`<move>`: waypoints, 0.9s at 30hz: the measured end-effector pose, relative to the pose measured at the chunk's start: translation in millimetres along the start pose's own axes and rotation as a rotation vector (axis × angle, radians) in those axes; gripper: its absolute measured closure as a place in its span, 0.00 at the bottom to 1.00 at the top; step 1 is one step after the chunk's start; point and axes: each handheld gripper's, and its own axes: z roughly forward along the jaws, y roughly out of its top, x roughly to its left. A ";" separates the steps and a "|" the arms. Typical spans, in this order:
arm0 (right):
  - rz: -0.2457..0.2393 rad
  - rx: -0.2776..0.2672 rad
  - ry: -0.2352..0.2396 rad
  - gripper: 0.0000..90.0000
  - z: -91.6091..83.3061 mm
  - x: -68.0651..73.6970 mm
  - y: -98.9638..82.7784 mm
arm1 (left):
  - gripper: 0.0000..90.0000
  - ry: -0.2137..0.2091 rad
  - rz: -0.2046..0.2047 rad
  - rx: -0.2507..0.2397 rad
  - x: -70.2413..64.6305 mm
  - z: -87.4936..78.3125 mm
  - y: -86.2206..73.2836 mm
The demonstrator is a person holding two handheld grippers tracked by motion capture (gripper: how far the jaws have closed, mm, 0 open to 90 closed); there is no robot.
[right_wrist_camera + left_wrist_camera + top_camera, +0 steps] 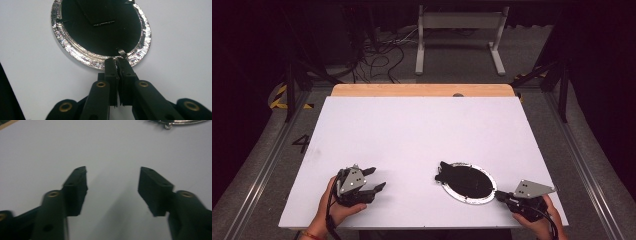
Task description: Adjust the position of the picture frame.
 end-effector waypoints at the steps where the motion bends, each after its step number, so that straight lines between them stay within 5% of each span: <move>1: -0.006 0.005 -0.010 1.00 0.9 0.3 1.3 | 0.71 0.000 -0.001 -0.001 1.7 -0.1 3.1; 3: -0.009 0.007 -0.020 1.00 2.3 0.1 2.8 | 0.86 -0.019 0.000 -0.008 6.6 2.0 10.0; 8: 0.004 0.009 -0.030 1.00 6.6 -4.9 6.5 | 1.00 -0.047 0.014 0.020 10.0 11.8 11.9; 13: 0.011 0.023 -0.060 1.00 9.8 -9.9 10.6 | 1.00 -0.063 0.017 0.046 12.5 21.8 13.4; 27: 0.034 0.033 -0.043 1.00 21.5 -20.3 21.7 | 0.99 -0.088 0.052 0.071 10.6 50.2 30.3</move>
